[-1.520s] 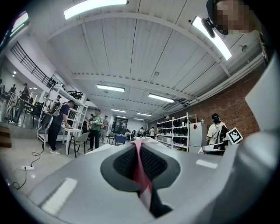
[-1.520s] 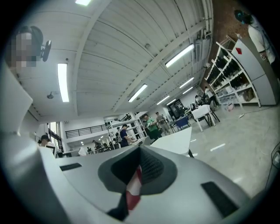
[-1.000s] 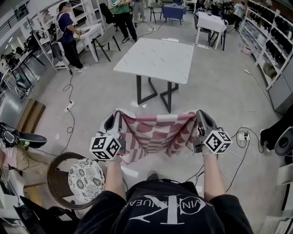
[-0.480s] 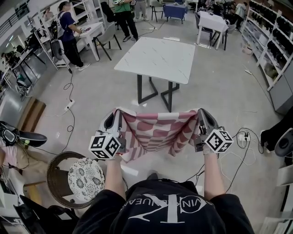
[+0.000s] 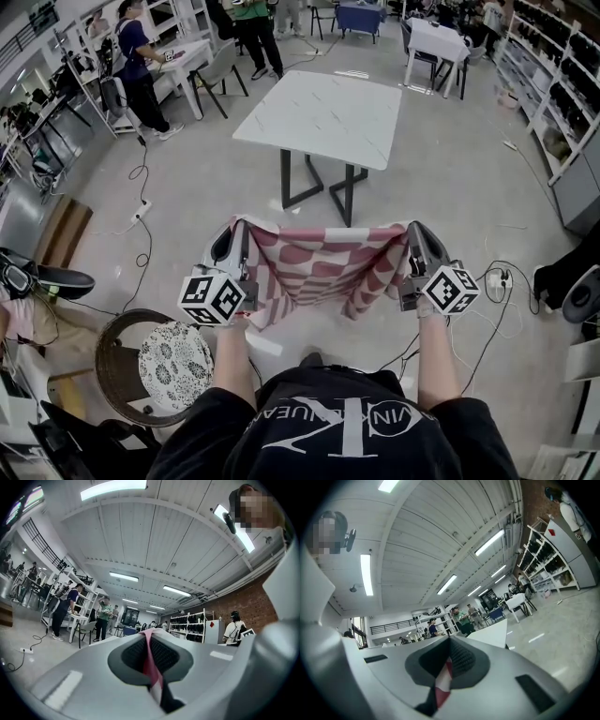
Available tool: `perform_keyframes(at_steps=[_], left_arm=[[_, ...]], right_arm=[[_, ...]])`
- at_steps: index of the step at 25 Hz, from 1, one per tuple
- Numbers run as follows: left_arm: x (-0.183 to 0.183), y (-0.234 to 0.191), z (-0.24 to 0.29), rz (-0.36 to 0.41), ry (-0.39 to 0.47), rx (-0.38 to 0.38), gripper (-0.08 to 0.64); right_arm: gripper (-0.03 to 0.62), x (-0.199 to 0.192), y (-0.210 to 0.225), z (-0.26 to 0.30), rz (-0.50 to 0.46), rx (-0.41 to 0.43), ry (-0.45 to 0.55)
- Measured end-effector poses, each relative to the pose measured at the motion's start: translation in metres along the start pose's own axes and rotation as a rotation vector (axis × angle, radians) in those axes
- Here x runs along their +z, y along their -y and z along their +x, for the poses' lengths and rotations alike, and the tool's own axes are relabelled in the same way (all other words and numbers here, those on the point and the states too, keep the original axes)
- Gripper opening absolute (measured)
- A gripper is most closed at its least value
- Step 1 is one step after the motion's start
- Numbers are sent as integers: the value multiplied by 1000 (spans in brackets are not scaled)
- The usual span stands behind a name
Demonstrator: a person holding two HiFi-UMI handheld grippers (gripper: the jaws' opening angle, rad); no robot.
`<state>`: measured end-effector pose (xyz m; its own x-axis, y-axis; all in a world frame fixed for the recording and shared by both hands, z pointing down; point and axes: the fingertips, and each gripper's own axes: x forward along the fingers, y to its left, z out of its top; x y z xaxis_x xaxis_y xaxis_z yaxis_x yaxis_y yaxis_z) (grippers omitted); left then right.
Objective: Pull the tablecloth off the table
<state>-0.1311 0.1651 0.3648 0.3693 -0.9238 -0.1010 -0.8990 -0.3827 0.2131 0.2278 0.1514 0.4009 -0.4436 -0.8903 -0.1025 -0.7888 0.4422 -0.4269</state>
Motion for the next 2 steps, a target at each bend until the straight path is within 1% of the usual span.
perform_keyframes(at_steps=[2], left_arm=[[3, 0, 4, 19, 2, -3, 11]], right_arm=[[8, 1, 2, 3, 3, -2, 3]])
